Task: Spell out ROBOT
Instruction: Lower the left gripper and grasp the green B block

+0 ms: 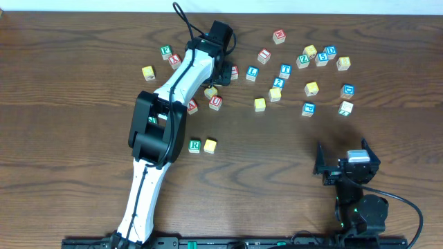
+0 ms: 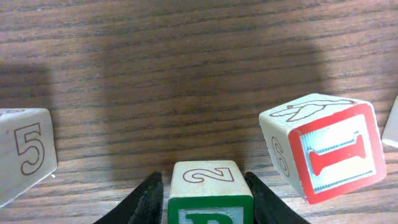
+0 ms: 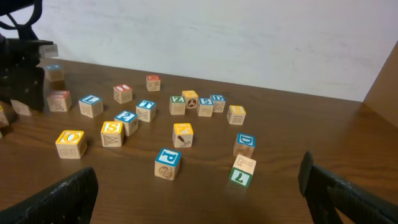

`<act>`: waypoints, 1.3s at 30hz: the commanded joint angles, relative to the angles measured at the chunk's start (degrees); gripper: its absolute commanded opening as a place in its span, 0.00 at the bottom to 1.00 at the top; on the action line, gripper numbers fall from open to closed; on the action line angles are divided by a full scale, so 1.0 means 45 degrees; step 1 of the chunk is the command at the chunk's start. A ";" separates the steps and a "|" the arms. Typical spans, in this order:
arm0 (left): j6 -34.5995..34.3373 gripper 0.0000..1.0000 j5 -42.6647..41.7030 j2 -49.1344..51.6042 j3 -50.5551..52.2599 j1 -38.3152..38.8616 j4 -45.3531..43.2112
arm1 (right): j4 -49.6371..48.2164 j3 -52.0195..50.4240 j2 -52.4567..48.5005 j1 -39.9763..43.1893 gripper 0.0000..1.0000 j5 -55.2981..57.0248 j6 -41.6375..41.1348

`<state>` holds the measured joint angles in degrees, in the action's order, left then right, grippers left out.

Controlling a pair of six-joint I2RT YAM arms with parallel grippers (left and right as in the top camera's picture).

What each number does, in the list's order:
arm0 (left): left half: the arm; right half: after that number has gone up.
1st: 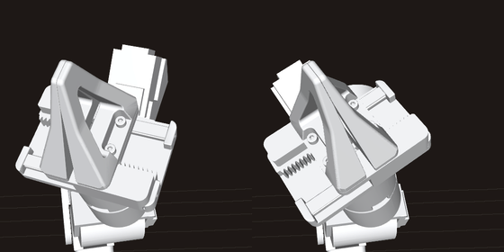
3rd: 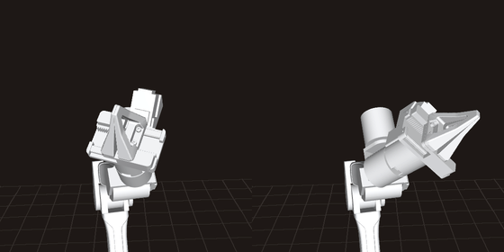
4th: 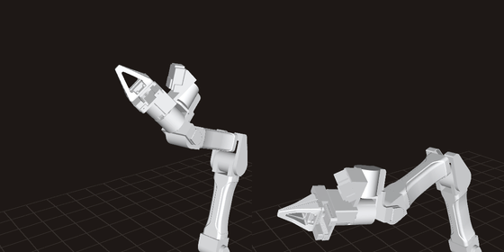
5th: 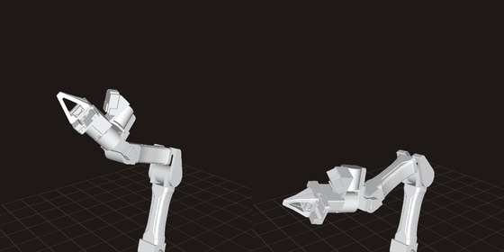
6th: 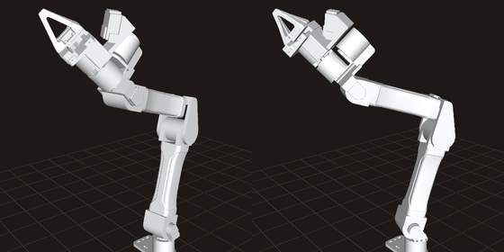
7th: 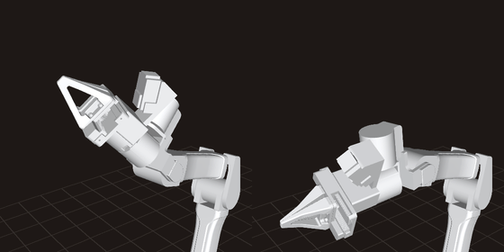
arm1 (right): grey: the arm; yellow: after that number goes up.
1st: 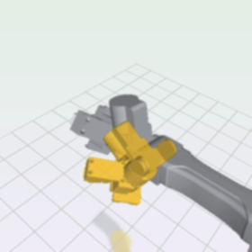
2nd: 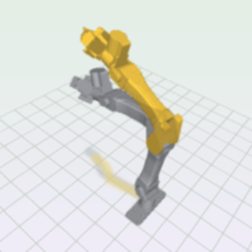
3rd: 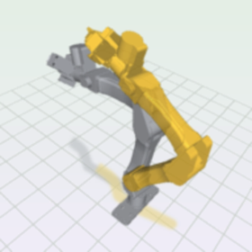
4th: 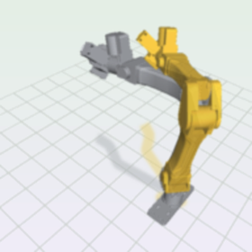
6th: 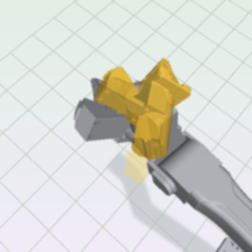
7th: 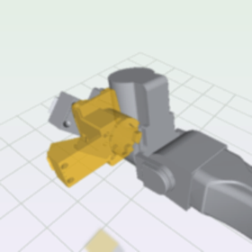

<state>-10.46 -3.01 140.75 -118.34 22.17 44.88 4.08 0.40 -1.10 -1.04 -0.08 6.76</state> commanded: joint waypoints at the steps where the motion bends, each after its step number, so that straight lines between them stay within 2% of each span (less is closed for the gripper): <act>1: 0.0083 0.40 0.0141 0.0136 -0.0350 -0.0053 0.0063 | 0.0053 -0.0019 0.0019 -0.0029 0.99 -0.0015 0.0136; 15: 0.0078 0.39 0.0141 0.0131 -0.0350 -0.0053 0.0209 | 0.0053 -0.0019 0.0019 -0.0029 0.99 -0.0015 0.0136; 22: 0.0078 0.31 0.0141 0.0131 -0.0350 -0.0053 0.0214 | 0.0049 -0.0019 0.0019 -0.0029 0.99 -0.0015 0.0136; 31: 0.0078 0.30 0.0141 0.0039 -0.0350 -0.0053 0.0384 | 0.0053 -0.0019 0.0019 -0.0029 0.99 -0.0015 0.0131; 39: 0.0083 0.31 0.0146 -0.1734 -0.0355 -0.0053 0.0913 | 0.0049 -0.0019 0.0019 -0.0029 0.99 -0.0015 0.0131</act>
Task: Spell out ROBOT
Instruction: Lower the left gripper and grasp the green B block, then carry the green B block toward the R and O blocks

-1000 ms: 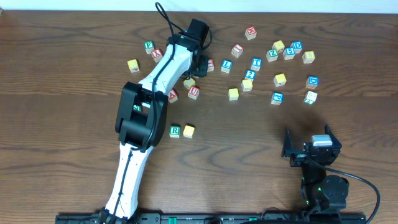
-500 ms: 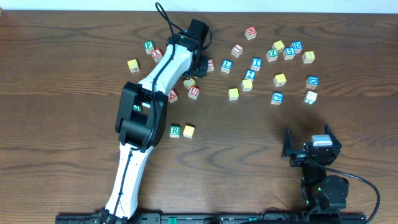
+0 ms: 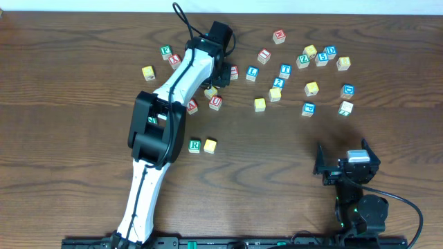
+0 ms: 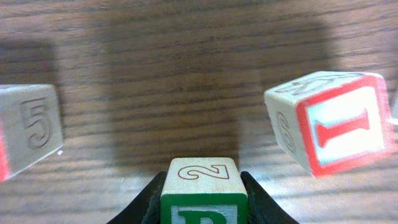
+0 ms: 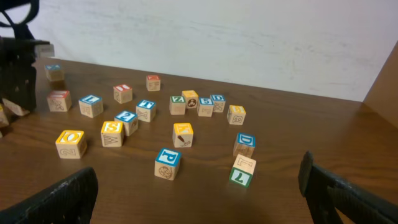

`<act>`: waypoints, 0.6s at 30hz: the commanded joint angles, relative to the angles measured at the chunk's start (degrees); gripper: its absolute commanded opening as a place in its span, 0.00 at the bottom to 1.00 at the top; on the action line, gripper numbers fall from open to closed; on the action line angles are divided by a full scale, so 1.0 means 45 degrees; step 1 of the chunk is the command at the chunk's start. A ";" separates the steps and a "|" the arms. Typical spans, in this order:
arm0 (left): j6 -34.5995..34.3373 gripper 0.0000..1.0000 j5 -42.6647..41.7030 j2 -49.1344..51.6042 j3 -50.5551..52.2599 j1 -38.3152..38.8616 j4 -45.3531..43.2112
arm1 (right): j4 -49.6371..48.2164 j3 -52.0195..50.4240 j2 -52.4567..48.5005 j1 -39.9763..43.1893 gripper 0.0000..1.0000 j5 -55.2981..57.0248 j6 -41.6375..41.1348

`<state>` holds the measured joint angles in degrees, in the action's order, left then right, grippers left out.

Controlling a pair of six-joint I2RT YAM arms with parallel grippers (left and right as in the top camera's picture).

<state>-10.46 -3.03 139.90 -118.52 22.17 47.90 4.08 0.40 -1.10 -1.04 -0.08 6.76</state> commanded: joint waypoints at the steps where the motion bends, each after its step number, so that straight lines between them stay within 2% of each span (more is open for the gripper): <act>1: 0.0083 0.31 0.0151 -0.1826 -0.0316 -0.0053 0.0359 | 0.0053 -0.0019 0.0019 -0.0029 0.99 -0.0015 0.0136; 8: 0.0083 0.31 0.0160 -0.4158 -0.0316 -0.0053 0.2025 | 0.0053 -0.0019 0.0019 -0.0029 0.99 -0.0015 0.0136; 15: 0.0092 0.21 0.0170 -0.5649 -0.0311 -0.0053 0.4901 | 0.0049 -0.0019 0.0019 -0.0029 0.99 -0.0015 0.0136; 18: 0.0087 0.12 0.0209 -0.5688 -0.0296 -0.0053 0.5838 | 0.0049 -0.0019 0.0019 -0.0029 0.99 -0.0015 0.0136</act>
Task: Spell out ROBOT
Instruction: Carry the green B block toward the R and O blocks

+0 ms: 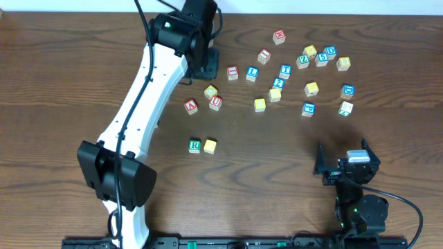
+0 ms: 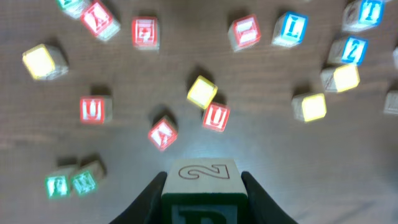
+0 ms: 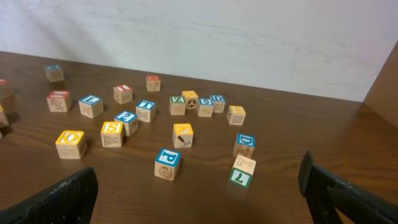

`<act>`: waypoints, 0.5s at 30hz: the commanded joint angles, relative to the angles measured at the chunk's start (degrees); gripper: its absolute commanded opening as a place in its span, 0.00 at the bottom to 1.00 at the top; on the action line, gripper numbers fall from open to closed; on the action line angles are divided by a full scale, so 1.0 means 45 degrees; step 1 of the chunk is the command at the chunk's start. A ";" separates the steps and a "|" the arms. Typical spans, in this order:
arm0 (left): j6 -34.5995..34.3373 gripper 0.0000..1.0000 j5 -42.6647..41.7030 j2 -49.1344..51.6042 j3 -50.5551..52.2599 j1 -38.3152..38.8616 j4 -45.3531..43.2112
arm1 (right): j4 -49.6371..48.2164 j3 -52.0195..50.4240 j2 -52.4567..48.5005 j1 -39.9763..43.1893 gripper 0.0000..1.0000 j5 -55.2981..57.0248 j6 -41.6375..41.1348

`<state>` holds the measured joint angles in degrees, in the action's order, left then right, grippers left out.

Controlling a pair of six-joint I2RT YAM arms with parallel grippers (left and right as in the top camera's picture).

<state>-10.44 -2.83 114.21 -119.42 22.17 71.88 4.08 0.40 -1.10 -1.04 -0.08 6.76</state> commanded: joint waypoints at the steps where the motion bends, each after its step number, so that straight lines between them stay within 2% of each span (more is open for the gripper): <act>1: 0.0092 0.11 0.0170 0.0019 -0.0005 -0.0053 0.0758 | 0.0053 -0.0019 0.0019 -0.0029 0.99 -0.0015 0.0136; 3: 0.0126 0.08 0.0170 0.0019 0.0262 -0.0019 0.0981 | 0.0053 -0.0019 0.0019 -0.0029 0.99 -0.0015 0.0136; 9: 0.0345 0.08 0.0238 -0.0131 0.1734 0.0661 0.0568 | 0.0053 -0.0019 0.0019 -0.0029 0.99 -0.0015 0.0131; 15: 0.0034 0.07 0.0306 -0.1661 0.4930 0.2195 -0.1836 | 0.0049 -0.0019 0.0019 -0.0029 0.99 -0.0015 0.0136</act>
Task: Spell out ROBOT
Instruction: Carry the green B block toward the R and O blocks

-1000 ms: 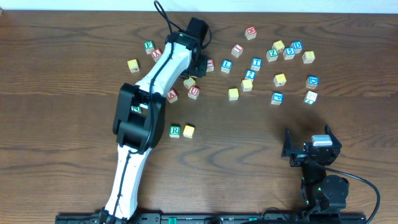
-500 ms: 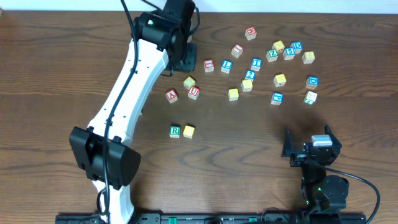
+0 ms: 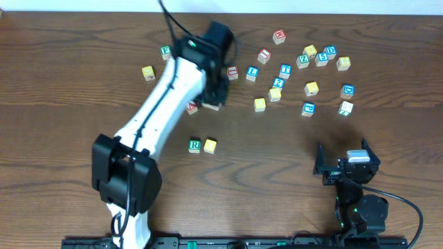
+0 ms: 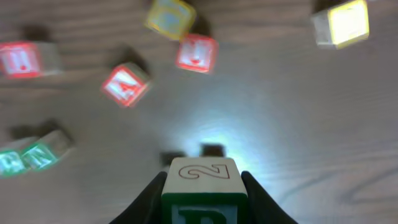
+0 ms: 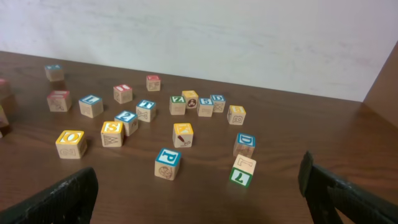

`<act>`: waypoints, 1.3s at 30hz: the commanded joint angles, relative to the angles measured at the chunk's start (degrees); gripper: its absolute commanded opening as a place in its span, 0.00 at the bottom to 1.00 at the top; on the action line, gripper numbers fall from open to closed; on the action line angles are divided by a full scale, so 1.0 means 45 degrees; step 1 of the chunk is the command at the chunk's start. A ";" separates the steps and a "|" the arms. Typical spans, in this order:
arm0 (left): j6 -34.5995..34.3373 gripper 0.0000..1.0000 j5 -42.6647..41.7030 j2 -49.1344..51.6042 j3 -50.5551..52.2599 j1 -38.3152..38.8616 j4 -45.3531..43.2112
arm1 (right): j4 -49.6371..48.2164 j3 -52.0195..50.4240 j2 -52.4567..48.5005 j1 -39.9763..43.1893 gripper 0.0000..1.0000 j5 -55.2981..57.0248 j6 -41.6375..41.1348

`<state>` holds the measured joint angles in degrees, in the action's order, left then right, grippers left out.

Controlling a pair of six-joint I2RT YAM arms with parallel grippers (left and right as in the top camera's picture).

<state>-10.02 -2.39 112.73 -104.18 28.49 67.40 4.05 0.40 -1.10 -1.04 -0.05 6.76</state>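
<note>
My left gripper (image 4: 202, 194) is shut on a green letter B block (image 4: 202, 186) with a 2 on its top face, held above the table. In the overhead view this gripper (image 3: 212, 102) hangs over the red blocks left of centre. Nearer the front, a green R block (image 3: 194, 145) and a yellow block (image 3: 210, 145) lie side by side. A green T block (image 5: 241, 173) and a yellow O block (image 5: 69, 142) lie among the loose blocks. My right gripper (image 5: 199, 199) rests open at the front right, holding nothing.
Several loose letter blocks are scattered along the back of the table, from a yellow one (image 3: 148, 72) at the left to a green-and-white one (image 3: 345, 108) at the right. Red A (image 4: 126, 85) and U (image 4: 196, 53) blocks lie under the left wrist.
My left gripper has come from near the table's far edge towards the front, still holding the B block, and now hangs over the red A and U blocks. The right arm has not moved.
First my left jaws stood around the B block on the table beside a red I block. Then they were shut on it. Then the block was held high above the table at the back, and now it is nearer the R block.
</note>
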 commanded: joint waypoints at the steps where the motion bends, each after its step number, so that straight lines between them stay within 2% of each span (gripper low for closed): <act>1: -0.0272 0.08 0.0209 -0.1613 0.2079 0.1001 -0.1190 | 0.0058 -0.0019 0.0019 -0.0029 0.99 -0.0019 0.0136; 10: -0.2623 0.08 0.0306 -0.3322 0.6169 0.2715 -0.4036 | 0.0053 -0.0019 0.0019 -0.0029 0.99 -0.0019 0.0136; 15: -0.4090 0.08 0.1384 -0.3308 0.7902 0.3599 -0.5727 | 0.0053 -0.0019 0.0019 -0.0029 0.99 -0.0019 0.0136; 26: -0.4328 0.08 0.1409 -0.3249 1.0360 0.3832 -0.8675 | 0.0058 -0.0019 0.0019 -0.0029 0.99 -0.0019 0.0131; 33: -0.4328 0.07 0.1520 -0.3249 1.0802 0.3832 -0.9646 | 0.0058 -0.0019 0.0019 -0.0029 0.99 -0.0019 0.0136; 39: -0.4804 0.08 0.2696 -0.3249 1.0890 0.3832 -0.9884 | 0.0058 -0.0019 0.0019 -0.0029 0.99 -0.0019 0.0136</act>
<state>-29.91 5.61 97.97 -56.27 45.76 23.33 4.08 0.40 -1.10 -1.04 -0.08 6.76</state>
